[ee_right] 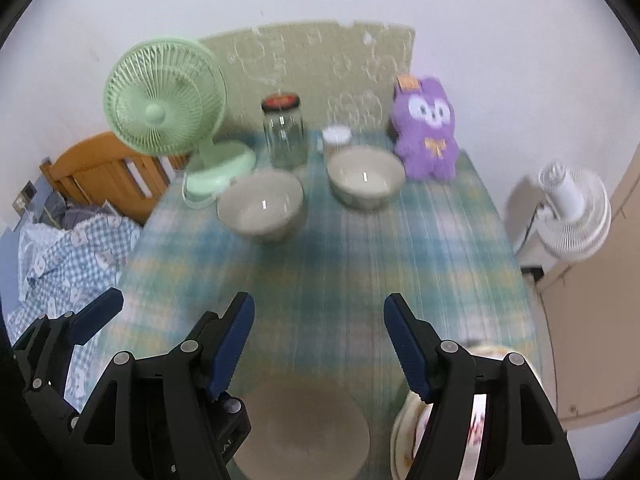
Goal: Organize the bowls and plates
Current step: 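Move both grippers to the next grey glass plate and grasp its rim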
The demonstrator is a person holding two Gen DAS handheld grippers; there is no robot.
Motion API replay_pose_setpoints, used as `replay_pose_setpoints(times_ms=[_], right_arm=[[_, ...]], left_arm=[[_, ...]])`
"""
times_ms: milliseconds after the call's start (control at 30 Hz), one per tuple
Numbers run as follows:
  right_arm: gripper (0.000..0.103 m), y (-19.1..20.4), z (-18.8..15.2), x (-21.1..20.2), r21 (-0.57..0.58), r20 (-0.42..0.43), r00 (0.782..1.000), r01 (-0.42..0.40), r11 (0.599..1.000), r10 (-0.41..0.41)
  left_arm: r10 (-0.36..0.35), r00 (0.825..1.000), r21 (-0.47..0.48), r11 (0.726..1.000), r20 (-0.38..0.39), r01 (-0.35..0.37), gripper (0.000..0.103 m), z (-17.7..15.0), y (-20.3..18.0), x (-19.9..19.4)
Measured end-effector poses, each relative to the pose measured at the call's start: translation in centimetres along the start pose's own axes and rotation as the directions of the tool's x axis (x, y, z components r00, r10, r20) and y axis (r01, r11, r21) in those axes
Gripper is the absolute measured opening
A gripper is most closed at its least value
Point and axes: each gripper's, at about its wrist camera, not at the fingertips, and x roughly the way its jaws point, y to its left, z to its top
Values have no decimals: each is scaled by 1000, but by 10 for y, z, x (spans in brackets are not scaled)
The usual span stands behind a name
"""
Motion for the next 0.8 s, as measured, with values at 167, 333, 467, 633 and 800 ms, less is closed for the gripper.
replay_pose_setpoints(times_ms=[167,333,467,633,800], right_arm=[[71,10,29,23,9,17,1000,4,1000,-5],[71,14,52,54,45,15,1000,18,999,-19],[71,17,69,82,56,7,1000,26,998,-26],[71,22,87,118,63,-12,1000,20,998,-19],[70,24,102,153,73,-27,999,27,997,-26]], left_arm=[[-12,1000,8,1000,6,12,80,28,10,26],[-7,1000,28,1000,4,7,80,52,17,59],[-19,1000,25,1000,-7,19,80,66,23,86],[-18,1000,20,1000,-21,18,80,80,29,120],[-21,999,27,999,-32,22,80,90,31,150]])
